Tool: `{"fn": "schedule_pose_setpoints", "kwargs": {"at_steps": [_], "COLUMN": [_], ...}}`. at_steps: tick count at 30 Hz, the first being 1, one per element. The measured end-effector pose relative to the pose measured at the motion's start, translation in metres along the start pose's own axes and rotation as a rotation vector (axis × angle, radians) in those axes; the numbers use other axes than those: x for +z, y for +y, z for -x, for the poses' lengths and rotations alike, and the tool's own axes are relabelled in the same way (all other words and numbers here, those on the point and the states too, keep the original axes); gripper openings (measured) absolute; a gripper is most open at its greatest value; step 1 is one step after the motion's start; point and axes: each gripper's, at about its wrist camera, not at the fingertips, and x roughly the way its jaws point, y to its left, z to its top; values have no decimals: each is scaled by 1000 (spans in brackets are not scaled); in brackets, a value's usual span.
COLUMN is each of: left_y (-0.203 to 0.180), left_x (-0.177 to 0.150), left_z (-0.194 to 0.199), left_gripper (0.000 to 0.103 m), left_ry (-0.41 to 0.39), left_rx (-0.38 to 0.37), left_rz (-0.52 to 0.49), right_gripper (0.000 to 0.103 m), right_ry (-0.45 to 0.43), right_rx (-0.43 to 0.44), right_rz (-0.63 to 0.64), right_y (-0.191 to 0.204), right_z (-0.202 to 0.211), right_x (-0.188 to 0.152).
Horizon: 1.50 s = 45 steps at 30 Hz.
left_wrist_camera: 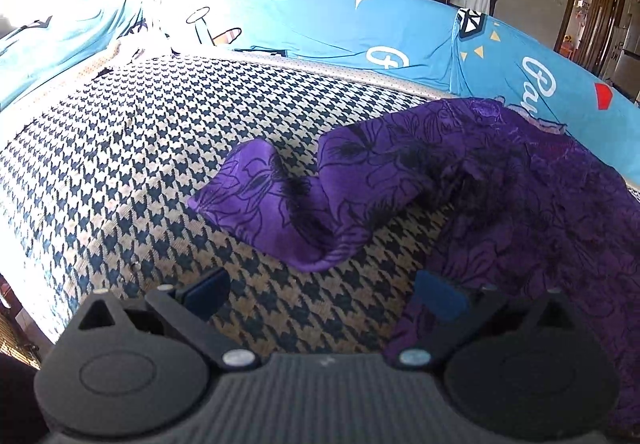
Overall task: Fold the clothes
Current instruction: 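Grasp the purple sleeve end with the left tool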
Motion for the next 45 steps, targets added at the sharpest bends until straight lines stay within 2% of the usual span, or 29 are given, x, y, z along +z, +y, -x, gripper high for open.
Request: {"fn": "schedule_pose_setpoints", "kwargs": {"at_steps": [2,7,11,14,16,18,22,32,41,45], "left_y": [3,14,25,36,43,48,53,60,52,45], "left_x": [3,17,29,40,47,54,66,85,86,87], "left_z": [3,16,17,11,6,0,-15,-64,-92,-102], "left_gripper": [103,103,103,103,103,103,103,103,103,94], "left_ry": [-7,-43,-47,-19,-16,-5,21,141,180,196], "left_rx": [8,35,56,61,69,76,81,31,72,72], "left_rz": [7,18,30,45,51,56,74,117,90,67], "right_gripper": [10,10,10,13,18,41,43,45,51,51], "right_ry": [-8,-65,-43,19,20,16,16,-15,17,16], "right_rx": [-1,136,159,168,195,241,286,216,152,139], "right_rz": [-8,-112,-112,-119,-134,-151,-167,-137,-132,-172], "right_y": [1,1,7,6,5,2,-6,-37,-87,-101], "right_z": [-2,-10,-28,-39,-35,-28,-15,10,15,11], "right_x": [4,29,38,33,28,25,22,32,36,31]}}
